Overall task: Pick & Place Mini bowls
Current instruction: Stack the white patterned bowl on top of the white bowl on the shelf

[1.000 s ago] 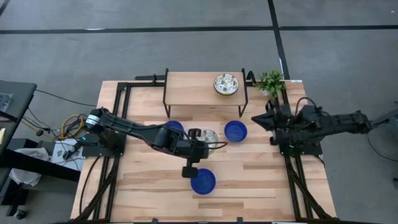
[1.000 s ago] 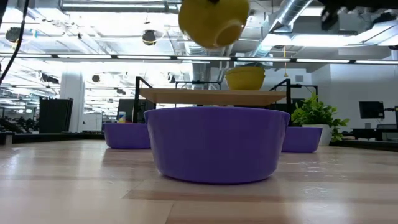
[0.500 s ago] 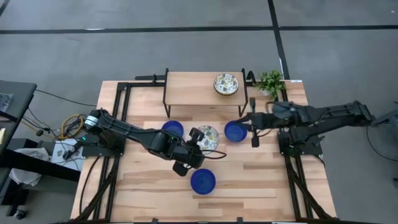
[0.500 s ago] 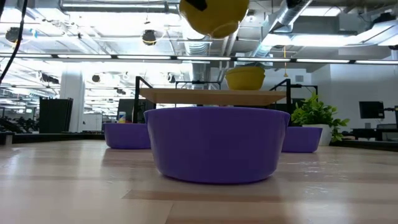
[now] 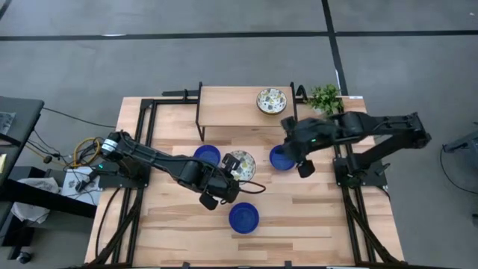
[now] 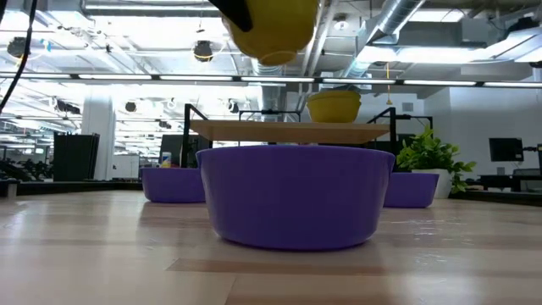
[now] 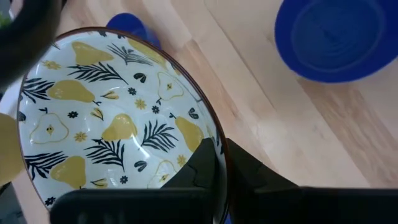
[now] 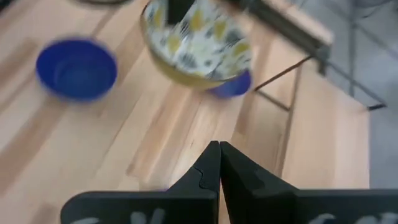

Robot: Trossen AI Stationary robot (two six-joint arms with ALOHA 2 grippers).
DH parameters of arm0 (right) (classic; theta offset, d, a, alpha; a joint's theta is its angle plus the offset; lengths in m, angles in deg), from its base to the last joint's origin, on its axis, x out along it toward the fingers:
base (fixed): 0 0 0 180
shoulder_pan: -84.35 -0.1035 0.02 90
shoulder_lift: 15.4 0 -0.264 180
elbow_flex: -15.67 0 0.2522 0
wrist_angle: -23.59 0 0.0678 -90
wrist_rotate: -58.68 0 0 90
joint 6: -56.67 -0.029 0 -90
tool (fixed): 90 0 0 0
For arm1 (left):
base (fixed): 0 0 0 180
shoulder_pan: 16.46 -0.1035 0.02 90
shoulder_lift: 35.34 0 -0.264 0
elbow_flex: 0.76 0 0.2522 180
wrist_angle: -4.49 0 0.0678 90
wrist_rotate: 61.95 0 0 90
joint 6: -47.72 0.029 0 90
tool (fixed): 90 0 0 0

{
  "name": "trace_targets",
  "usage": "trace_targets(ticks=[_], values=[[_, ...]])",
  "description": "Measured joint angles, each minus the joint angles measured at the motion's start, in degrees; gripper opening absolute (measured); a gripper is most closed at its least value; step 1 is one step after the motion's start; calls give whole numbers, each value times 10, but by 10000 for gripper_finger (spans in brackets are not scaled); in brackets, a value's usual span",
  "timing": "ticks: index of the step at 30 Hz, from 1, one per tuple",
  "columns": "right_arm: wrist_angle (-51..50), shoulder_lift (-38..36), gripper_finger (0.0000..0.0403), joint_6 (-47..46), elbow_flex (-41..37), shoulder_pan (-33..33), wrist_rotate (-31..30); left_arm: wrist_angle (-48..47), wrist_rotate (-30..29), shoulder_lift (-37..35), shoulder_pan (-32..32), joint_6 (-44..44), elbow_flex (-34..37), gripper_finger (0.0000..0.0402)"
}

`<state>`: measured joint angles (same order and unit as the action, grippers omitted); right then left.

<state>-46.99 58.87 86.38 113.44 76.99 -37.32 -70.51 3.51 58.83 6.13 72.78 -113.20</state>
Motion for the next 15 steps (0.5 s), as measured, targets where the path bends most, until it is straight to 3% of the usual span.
trace_targets(ticks=[5, 15], values=[[-64, 66, 0, 95, 53, -9, 0, 1, 8, 0, 2, 0, 0, 10], [-74, 115, 0, 298, 58, -8, -48, -2, 6, 1, 23, 0, 0, 10]])
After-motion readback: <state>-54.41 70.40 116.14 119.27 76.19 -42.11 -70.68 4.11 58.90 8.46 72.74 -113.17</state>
